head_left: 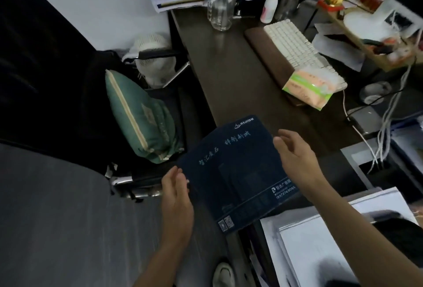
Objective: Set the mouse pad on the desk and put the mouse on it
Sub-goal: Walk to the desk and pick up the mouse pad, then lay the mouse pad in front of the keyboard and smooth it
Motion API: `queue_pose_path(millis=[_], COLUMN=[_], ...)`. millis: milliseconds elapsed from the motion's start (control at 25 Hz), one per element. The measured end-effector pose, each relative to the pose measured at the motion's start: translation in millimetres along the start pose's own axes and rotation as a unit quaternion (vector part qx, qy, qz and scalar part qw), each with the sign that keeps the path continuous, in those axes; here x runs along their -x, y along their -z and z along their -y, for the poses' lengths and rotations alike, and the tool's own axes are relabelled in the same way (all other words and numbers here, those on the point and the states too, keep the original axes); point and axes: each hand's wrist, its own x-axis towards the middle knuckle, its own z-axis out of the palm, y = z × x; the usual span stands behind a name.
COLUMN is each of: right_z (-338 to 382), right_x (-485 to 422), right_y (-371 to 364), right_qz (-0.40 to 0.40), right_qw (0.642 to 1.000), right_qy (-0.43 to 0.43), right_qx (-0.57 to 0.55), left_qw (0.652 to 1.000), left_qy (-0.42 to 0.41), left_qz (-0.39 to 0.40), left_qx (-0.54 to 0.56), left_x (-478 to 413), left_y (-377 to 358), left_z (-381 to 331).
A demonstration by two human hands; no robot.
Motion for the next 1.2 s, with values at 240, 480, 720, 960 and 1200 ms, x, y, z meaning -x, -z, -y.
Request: queue_pose_path(millis=[240, 480, 720, 960, 1200], right_z=[-30.6, -33.2, -33.1, -22.9, -10.3], right_x=[-27.4, -41.9, -54.7, -49.7, -32.6], right_y=[-21.5, -26.9, -14.4, 3.7, 37.1], right_qz=[0.022, -0.039, -0.06, -0.061, -0.076], right_qw=[0.978, 0.977, 0.991, 0.997, 0.995], right_qy=[0.056, 0.001, -0.046, -0.046, -0.033], right_qx=[0.201, 0.211, 0.115, 0.033, -0.052], left_qw=[0.985, 0.96, 0.976, 0.992, 0.985], left_qy=[0.164, 0.276, 0.194, 0.046, -0.086], left_qz=[-0.048, -0.019, -0.096, -0.113, -0.078], left_qx=[0.022, 0.055, 0.023, -0.039, -0.125], left_x=[-17.4, -38.2, -41.4, -47.9, -48.5], left_y=[-21.7, -36.3, -27.5, -13.2, -29.4], left_z=[41.2, 56.4, 41.6, 4.6, -72.7])
